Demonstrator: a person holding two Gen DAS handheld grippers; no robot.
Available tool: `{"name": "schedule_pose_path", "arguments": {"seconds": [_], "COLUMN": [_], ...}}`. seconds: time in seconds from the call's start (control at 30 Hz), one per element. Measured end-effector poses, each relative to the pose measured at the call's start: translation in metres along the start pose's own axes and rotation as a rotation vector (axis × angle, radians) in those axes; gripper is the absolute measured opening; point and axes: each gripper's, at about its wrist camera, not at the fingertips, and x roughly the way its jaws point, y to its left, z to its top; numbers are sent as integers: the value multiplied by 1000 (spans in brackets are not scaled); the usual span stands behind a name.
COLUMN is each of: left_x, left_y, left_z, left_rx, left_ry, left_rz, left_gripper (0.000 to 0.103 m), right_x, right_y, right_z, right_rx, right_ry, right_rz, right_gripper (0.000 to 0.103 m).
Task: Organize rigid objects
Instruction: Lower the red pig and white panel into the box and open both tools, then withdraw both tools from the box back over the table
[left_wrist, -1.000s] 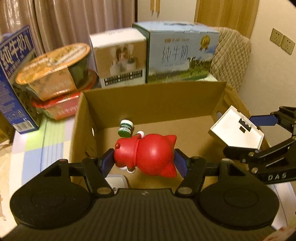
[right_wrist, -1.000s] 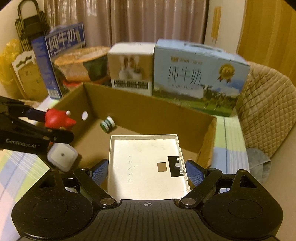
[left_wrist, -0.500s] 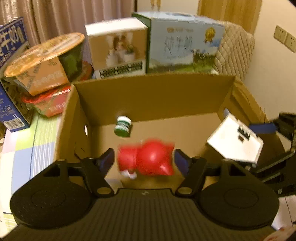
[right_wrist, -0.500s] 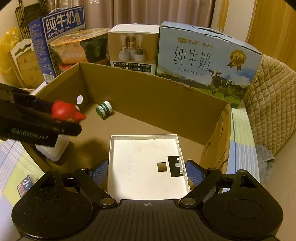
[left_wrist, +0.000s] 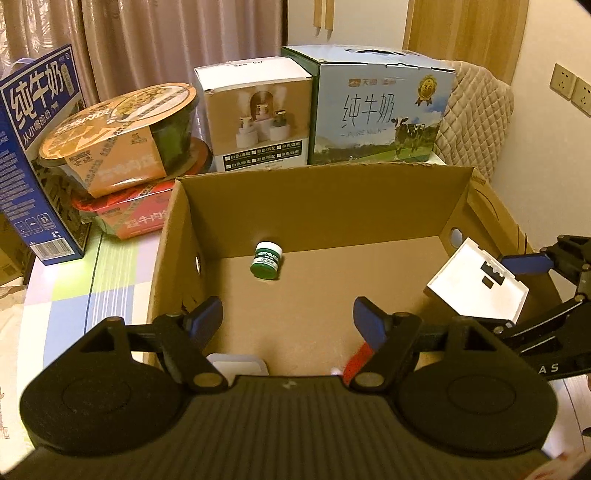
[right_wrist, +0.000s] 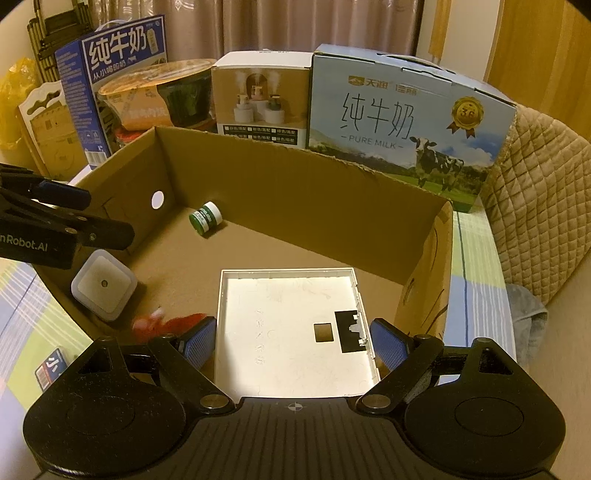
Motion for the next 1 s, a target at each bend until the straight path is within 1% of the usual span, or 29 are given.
{"name": "schedule_pose_path", "arguments": {"seconds": [0.2,0.33,0.4,0.43,0.5,0.63,0.8,1.0], "left_x": [-7,-14,-21,-25,-34,-55,-88,-130], "left_y": [1,4,6,7,7,8,5,-13], "left_z": [1,1,0,-1,-3,-10,-26,-58], "left_rx": [-3,-16,-23,-27,-29,-44,-79,-76], "left_ry": [-11,-22,-34,-41,-53,-74,-101,-129], "left_rz": [-5,3,5,5,7,14,24,37], "left_gripper": [74,74,74,74,75,75,76,80], "right_x": [-4,-11,-19,-23,-31,-52,-88,-140], "right_y": [-1,-2,-2,-3,-5,-9,-12,-7], "right_z": [1,4,4,5,5,-1,-15,-52], "right_rx": [11,14,6,12,31,42,76,121], "right_ry": [-14,-66,-106,-117,-134,-159,-187,-214], "right_rz": [-1,48,20,20,32,2,-12,-5], "right_gripper": [86,86,88,88,89,89,89,89]}}
